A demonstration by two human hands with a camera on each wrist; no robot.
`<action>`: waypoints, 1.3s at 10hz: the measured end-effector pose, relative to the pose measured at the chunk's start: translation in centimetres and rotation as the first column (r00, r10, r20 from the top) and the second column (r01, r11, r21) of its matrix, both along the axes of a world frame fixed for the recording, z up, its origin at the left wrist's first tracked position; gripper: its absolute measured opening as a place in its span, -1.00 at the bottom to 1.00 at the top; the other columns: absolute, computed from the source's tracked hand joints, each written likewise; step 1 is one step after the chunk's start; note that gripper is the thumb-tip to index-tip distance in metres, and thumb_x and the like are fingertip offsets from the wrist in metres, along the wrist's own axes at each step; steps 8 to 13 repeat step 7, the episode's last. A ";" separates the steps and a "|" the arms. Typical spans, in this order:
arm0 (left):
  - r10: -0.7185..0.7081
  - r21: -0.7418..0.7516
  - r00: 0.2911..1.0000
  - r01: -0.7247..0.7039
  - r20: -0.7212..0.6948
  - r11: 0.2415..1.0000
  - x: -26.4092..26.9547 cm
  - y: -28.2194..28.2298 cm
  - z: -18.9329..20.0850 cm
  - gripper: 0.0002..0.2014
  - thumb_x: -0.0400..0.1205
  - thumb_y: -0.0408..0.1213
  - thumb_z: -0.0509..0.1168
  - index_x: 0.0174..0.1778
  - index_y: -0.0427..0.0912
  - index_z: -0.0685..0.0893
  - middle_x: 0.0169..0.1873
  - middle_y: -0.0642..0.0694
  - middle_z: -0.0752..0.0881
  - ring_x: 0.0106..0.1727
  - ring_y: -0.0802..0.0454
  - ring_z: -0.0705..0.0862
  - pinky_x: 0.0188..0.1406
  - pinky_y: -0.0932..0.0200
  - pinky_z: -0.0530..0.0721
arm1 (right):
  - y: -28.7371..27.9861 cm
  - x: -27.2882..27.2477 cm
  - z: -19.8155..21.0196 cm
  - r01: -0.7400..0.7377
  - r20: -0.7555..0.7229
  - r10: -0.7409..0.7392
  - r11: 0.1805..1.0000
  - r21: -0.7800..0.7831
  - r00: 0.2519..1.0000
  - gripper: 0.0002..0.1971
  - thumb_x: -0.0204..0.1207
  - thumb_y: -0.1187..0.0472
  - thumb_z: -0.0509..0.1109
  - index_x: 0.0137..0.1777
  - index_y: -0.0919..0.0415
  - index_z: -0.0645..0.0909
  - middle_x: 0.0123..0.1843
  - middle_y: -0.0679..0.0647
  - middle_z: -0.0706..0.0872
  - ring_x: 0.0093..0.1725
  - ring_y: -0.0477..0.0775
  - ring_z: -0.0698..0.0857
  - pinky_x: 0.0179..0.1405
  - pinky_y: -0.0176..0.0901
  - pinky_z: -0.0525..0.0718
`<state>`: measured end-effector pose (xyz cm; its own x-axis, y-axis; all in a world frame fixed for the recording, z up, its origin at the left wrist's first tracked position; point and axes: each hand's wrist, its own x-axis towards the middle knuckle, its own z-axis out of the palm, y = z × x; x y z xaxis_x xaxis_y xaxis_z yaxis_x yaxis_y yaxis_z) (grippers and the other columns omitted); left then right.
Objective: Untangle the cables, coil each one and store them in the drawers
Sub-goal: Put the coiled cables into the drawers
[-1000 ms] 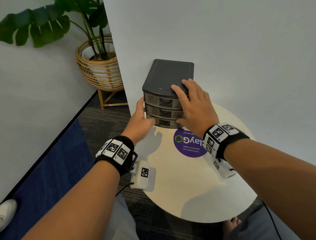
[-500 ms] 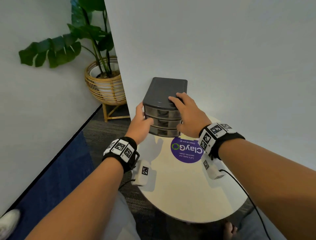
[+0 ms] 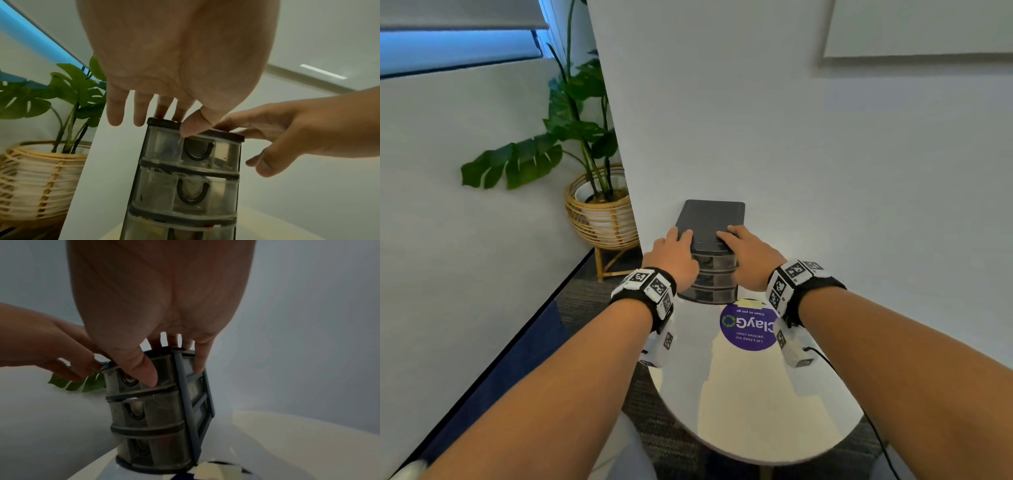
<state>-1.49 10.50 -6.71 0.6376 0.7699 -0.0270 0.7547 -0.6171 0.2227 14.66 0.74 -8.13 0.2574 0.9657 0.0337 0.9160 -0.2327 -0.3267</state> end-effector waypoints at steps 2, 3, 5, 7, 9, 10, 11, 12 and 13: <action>-0.072 0.114 0.997 0.070 0.018 0.991 0.0 0.9 0.7 -0.53 0.70 -0.11 0.21 0.56 -0.04 0.38 0.44 -0.13 0.46 0.35 -0.24 0.50 0.28 -0.25 0.62 | -1.0 0.1 -1.4 -0.021 -0.067 0.031 0.988 0.151 0.997 -0.14 0.51 0.31 0.49 0.76 0.03 0.18 0.76 0.02 0.14 0.73 0.12 0.19 0.56 0.15 0.54; -0.086 0.162 0.995 0.077 0.048 0.984 -0.1 1.4 0.6 -0.58 0.66 -0.13 0.23 0.45 -0.02 0.42 0.31 -0.12 0.48 0.25 -0.23 0.50 0.18 -0.25 0.63 | -1.1 0.3 -1.7 -0.016 -0.106 0.039 0.978 0.209 0.994 -0.21 0.53 0.33 0.45 0.73 0.02 0.24 0.73 -0.01 0.18 0.70 0.07 0.21 0.54 0.02 0.53; -0.106 0.194 0.991 0.088 0.086 0.977 -0.5 1.8 -0.6 -0.59 0.54 -0.14 0.29 0.33 0.02 0.44 0.19 -0.04 0.45 0.09 -0.15 0.49 0.02 -0.15 0.64 | -1.1 0.2 -3.7 -0.043 -0.112 0.081 0.951 0.307 0.990 -0.20 0.50 0.37 0.41 0.73 -0.03 0.26 0.74 -0.11 0.10 0.77 -0.03 0.04 0.59 -0.17 0.38; -0.212 0.040 0.976 0.214 -0.055 0.976 0.0 2.4 -0.1 -0.41 0.66 0.05 0.25 0.61 0.41 0.23 0.53 0.24 0.27 0.46 0.09 0.45 0.32 0.18 0.57 | -0.9 1.5 -2.7 -0.117 -0.112 0.145 0.966 0.230 0.983 -0.12 0.51 -0.11 0.46 0.77 -0.25 0.08 0.71 -0.24 0.30 0.76 -0.16 0.08 0.54 -0.52 0.24; -0.212 0.040 0.976 0.214 -0.055 0.976 0.0 2.4 -0.1 -0.41 0.66 0.05 0.25 0.61 0.41 0.23 0.53 0.24 0.27 0.46 0.09 0.45 0.32 0.18 0.57 | -0.9 1.5 -2.7 -0.117 -0.112 0.145 0.966 0.230 0.983 -0.12 0.51 -0.11 0.46 0.77 -0.25 0.08 0.71 -0.24 0.30 0.76 -0.16 0.08 0.54 -0.52 0.24; -0.212 0.040 0.976 0.214 -0.055 0.976 0.0 2.4 -0.1 -0.41 0.66 0.05 0.25 0.61 0.41 0.23 0.53 0.24 0.27 0.46 0.09 0.45 0.32 0.18 0.57 | -0.9 1.5 -2.7 -0.117 -0.112 0.145 0.966 0.230 0.983 -0.12 0.51 -0.11 0.46 0.77 -0.25 0.08 0.71 -0.24 0.30 0.76 -0.16 0.08 0.54 -0.52 0.24; -0.212 0.040 0.976 0.214 -0.055 0.976 0.0 2.4 -0.1 -0.41 0.66 0.05 0.25 0.61 0.41 0.23 0.53 0.24 0.27 0.46 0.09 0.45 0.32 0.18 0.57 | -0.9 1.5 -2.7 -0.117 -0.112 0.145 0.966 0.230 0.983 -0.12 0.51 -0.11 0.46 0.77 -0.25 0.08 0.71 -0.24 0.30 0.76 -0.16 0.08 0.54 -0.52 0.24; -0.212 0.040 0.976 0.214 -0.055 0.976 0.0 2.4 -0.1 -0.41 0.66 0.05 0.25 0.61 0.41 0.23 0.53 0.24 0.27 0.46 0.09 0.45 0.32 0.18 0.57 | -0.9 1.5 -2.7 -0.117 -0.112 0.145 0.966 0.230 0.983 -0.12 0.51 -0.11 0.46 0.77 -0.25 0.08 0.71 -0.24 0.30 0.76 -0.16 0.08 0.54 -0.52 0.24; -0.212 0.040 0.976 0.214 -0.055 0.976 0.0 2.4 -0.1 -0.41 0.66 0.05 0.25 0.61 0.41 0.23 0.53 0.24 0.27 0.46 0.09 0.45 0.32 0.18 0.57 | -0.9 1.5 -2.7 -0.117 -0.112 0.145 0.966 0.230 0.983 -0.12 0.51 -0.11 0.46 0.77 -0.25 0.08 0.71 -0.24 0.30 0.76 -0.16 0.08 0.54 -0.52 0.24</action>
